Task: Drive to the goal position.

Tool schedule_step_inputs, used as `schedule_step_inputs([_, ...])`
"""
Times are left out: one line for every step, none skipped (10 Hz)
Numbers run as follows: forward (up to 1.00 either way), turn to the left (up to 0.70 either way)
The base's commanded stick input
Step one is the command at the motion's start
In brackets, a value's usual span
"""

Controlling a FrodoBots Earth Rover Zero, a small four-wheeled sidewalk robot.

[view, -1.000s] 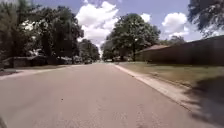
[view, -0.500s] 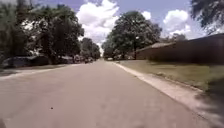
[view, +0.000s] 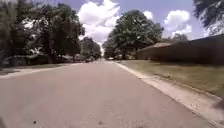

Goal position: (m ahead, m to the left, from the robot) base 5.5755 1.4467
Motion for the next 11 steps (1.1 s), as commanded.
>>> schedule_step_inputs([0.70,0.00])
schedule_step_inputs([0.70,0.00])
schedule_step_inputs([0.70,0.00])
schedule_step_inputs([0.70,0.00])
schedule_step_inputs([0.70,0.00])
schedule_step_inputs([0.70,0.00])
schedule_step_inputs([0.70,0.00])
schedule_step_inputs([0.70,0.00])
schedule_step_inputs([0.70,0.00])
schedule_step_inputs([0.70,0.00])
schedule_step_inputs([0.70,0.00])
